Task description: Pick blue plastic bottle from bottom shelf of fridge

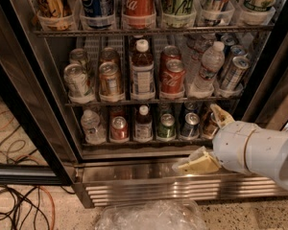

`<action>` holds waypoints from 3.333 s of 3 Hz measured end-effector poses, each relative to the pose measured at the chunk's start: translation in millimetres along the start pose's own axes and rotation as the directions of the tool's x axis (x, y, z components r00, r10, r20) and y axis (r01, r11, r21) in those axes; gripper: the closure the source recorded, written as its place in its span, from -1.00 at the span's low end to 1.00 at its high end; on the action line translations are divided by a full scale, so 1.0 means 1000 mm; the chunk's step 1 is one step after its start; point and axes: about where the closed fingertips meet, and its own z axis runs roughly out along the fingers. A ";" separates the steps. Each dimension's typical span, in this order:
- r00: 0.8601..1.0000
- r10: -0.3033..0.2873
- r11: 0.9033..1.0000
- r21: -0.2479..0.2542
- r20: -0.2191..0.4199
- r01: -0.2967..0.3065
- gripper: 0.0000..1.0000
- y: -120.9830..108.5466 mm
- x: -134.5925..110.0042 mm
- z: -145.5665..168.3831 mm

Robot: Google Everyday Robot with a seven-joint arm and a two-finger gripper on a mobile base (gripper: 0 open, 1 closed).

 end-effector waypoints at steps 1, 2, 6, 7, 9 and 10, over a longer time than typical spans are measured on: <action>0.994 0.069 0.998 0.006 0.090 -0.070 -1.00 0.008 0.011 0.017; 0.972 0.156 0.983 0.066 0.174 -0.170 -1.00 0.011 0.037 0.031; 0.866 0.188 0.975 0.020 0.463 -0.222 -1.00 0.084 0.048 0.135; 0.770 0.342 0.931 -0.082 0.539 -0.356 -1.00 0.107 0.056 0.168; 0.769 0.332 0.931 -0.055 0.546 -0.362 -1.00 0.101 0.071 0.184; 0.764 0.319 0.930 -0.030 0.561 -0.366 -1.00 0.092 0.078 0.192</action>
Offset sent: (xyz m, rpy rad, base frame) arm 0.0115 0.0397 -0.0684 0.3247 -0.2000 -0.1008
